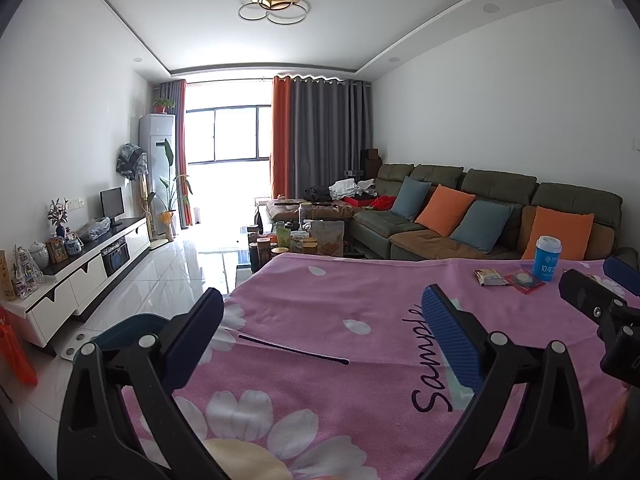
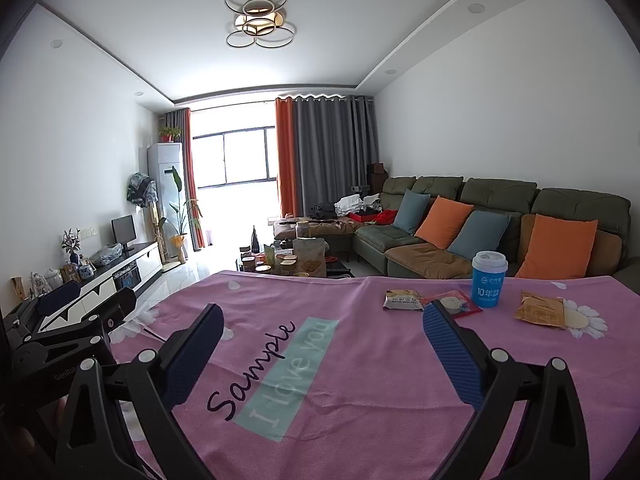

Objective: Collect trash

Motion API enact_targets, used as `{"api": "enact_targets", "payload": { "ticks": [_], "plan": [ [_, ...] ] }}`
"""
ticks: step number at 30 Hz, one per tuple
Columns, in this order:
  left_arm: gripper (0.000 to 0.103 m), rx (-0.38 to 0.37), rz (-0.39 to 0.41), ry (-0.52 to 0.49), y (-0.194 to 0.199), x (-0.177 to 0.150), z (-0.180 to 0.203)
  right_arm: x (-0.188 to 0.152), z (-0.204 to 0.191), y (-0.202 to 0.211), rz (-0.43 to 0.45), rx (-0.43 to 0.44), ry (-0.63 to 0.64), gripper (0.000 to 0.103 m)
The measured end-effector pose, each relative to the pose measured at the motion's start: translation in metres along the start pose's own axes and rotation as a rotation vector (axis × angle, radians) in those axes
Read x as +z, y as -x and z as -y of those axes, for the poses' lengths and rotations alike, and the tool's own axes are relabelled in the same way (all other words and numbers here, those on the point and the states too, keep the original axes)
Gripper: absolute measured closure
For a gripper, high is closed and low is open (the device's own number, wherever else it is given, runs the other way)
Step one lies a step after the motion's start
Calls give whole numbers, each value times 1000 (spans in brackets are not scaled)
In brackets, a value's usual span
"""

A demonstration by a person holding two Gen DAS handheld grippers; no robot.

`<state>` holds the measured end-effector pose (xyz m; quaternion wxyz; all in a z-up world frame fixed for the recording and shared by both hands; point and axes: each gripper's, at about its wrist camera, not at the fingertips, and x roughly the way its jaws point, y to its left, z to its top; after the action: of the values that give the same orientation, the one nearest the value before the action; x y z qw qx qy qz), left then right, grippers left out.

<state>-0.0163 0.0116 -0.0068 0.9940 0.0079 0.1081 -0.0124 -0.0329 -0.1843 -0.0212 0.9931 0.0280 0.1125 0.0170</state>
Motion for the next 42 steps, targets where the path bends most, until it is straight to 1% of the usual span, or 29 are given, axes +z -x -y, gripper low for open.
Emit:
{"api": "enact_targets", "payload": {
  "ticks": [42],
  "plan": [
    [5, -2, -4, -5, 1, -3, -1, -1, 0, 0, 1, -5, -3, 7]
  ]
}}
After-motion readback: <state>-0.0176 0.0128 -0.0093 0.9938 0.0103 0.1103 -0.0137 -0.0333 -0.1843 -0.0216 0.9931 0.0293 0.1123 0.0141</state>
